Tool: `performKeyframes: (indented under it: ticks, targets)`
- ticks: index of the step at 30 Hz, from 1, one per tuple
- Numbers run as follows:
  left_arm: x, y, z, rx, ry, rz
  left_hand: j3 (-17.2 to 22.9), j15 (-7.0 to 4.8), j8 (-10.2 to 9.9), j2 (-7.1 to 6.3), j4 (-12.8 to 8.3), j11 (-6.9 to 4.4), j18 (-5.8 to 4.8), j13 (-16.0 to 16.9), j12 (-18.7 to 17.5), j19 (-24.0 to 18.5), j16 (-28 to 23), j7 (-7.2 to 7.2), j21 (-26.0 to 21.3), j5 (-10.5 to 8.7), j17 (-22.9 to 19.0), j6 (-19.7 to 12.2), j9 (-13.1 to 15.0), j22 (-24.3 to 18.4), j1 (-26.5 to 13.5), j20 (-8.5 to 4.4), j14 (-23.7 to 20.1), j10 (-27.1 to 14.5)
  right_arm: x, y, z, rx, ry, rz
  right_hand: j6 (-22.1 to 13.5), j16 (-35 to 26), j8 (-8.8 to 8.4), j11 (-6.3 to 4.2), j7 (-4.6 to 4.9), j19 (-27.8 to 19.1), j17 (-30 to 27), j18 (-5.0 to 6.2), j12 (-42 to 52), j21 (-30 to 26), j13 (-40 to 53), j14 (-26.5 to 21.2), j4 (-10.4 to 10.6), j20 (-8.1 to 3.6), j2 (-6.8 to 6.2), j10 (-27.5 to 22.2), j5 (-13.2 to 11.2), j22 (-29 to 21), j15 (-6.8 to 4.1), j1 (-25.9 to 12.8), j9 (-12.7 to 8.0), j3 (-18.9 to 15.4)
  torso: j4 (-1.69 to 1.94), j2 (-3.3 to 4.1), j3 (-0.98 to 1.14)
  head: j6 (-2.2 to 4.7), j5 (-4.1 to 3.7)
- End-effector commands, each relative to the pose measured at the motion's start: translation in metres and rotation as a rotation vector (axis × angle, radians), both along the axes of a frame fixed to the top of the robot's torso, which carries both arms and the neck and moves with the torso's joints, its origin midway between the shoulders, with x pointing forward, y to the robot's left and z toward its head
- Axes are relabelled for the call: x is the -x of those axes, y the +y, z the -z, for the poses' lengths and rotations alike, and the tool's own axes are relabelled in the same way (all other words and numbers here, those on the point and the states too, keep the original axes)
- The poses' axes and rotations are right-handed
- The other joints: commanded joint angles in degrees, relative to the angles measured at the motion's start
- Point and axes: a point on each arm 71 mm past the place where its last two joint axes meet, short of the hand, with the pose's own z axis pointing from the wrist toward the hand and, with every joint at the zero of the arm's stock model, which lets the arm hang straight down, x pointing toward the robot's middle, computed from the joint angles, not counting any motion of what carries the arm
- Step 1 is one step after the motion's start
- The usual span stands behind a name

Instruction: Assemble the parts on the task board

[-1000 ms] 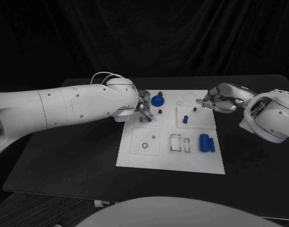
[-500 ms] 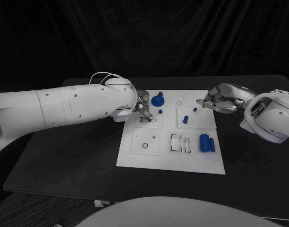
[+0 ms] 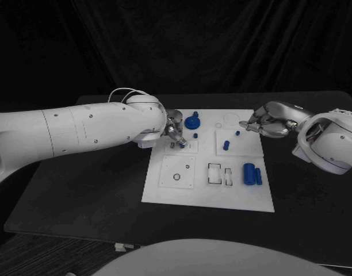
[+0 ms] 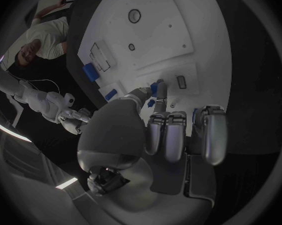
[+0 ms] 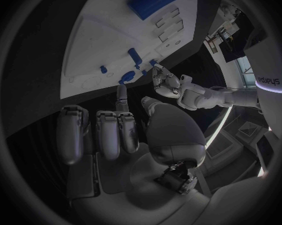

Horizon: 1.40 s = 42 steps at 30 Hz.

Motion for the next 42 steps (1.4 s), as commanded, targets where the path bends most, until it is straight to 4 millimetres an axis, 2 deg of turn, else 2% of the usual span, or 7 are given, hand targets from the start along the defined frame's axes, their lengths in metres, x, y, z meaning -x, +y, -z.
performKeyframes:
  ticks: [1, 23, 42]
  targets:
    - [0.0016, -0.0023, 0.0007, 0.02, 0.012, 0.029, 8.6, 0.08, 0.2, 0.06, -8.4, 0.19, 0.8, 15.1, 0.1, 2.1, 0.2, -0.03, -0.3, 0.32, 15.1, -0.2, -0.1, 12.4, -0.3, 0.01, 6.0, 5.9, 0.0003, -0.0011, 0.0016, 0.008, 0.01, 0.012, -0.5, -0.2, 0.29, 0.12, -0.05, 2.2, 11.1, 0.93, -0.4, -0.2, 10.9, 5.0, 0.0, 0.16, 0.33, 3.7, -0.2, 12.6, 0.1, -0.2, 0.1, 0.2, 0.01, 0.01, 0.0, 0.0, -0.13]
    - [0.0039, 0.0038, 0.002, -0.054, 0.071, 0.033, 8.8, 0.09, 0.4, 0.01, -8.5, 0.2, 0.81, 15.1, 0.1, 2.1, 0.2, -0.02, -0.4, 0.3, 15.1, -0.3, 0.1, 12.4, -0.3, 0.02, 6.0, 5.9, 0.0003, -0.0015, 0.0017, 0.009, 0.011, 0.014, -0.5, -0.2, 0.31, 0.13, -0.05, 2.2, 11.1, 0.93, -0.4, -0.2, 10.9, 5.0, 0.0, 0.16, 0.37, 3.7, -0.4, 12.6, 0.1, -0.2, 0.1, 0.2, 0.03, -0.01, 0.0, 0.0, -0.17]
    - [-0.0012, -0.0019, 0.0002, -0.052, 0.061, 0.035, 9.1, 0.12, 0.5, 0.09, -8.7, 0.25, 0.82, 15.1, 0.1, 2.0, 0.2, 0.05, -0.4, 0.22, 15.1, -0.6, 0.3, 12.3, -0.3, 0.04, 6.0, 5.9, 0.0003, -0.0013, 0.0019, 0.01, 0.012, 0.013, -0.5, -0.2, 0.31, 0.13, -0.05, 2.2, 11.1, 0.93, -0.4, -0.2, 10.9, 5.0, 0.0, 0.16, 0.37, 3.7, -0.4, 12.6, 0.1, -0.2, 0.1, 0.2, -0.02, 0.03, 0.01, 0.0, -0.35]
